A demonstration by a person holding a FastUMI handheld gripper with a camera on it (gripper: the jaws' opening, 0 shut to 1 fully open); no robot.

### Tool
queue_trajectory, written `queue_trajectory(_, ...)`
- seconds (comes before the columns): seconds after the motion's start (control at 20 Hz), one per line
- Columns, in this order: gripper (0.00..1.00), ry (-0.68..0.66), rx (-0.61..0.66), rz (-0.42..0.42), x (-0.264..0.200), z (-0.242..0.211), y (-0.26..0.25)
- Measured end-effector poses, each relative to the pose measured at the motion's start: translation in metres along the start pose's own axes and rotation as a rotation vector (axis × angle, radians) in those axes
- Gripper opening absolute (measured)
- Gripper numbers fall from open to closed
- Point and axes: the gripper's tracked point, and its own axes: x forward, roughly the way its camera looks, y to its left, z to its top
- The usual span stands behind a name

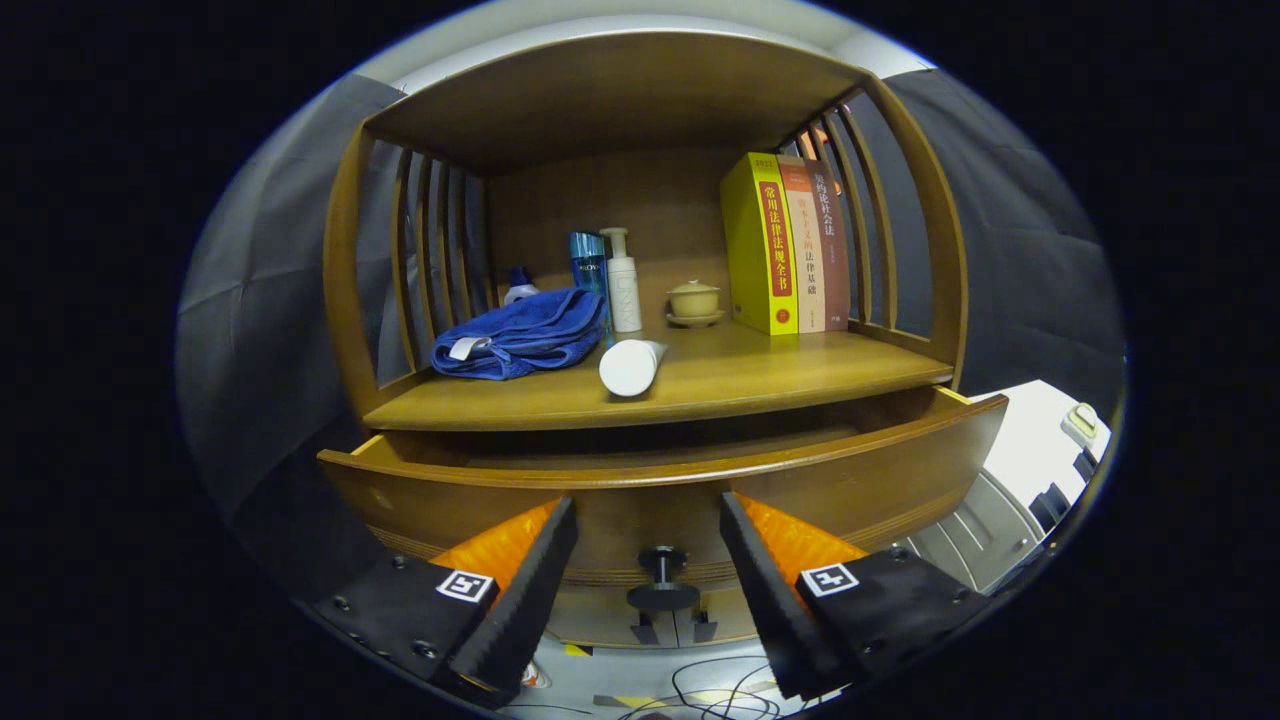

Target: Pull open the drawer, take out the items inside it, and place them on the countertop above the cabinet.

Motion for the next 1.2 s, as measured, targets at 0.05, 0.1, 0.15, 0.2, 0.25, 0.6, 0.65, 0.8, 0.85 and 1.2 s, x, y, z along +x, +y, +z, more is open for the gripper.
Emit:
queue_trajectory(0.05,0.96,-0.001,0.002,0.000,0.006,0.002,0.000)
queue_trajectory(0.1,0.96,-0.004,0.009,0.001,0.011,0.004,0.000)
queue_trajectory(0.15,0.96,-0.007,0.014,0.002,0.016,0.006,0.000)
queue_trajectory(0.2,0.96,-0.006,0.010,0.003,0.021,0.008,0.000)
queue_trajectory(0.25,0.96,-0.008,0.009,0.002,0.026,0.009,0.000)
queue_trajectory(0.6,0.96,-0.016,0.009,0.003,0.043,0.014,0.000)
queue_trajectory(0.65,0.96,-0.014,0.008,0.002,0.044,0.015,0.000)
queue_trajectory(0.8,0.96,-0.011,0.018,-0.009,0.045,0.016,-0.001)
queue_trajectory(0.85,0.96,-0.013,0.016,-0.007,0.046,0.016,0.000)
queue_trajectory(1.2,0.97,-0.026,0.007,0.001,0.019,0.026,-0.006)
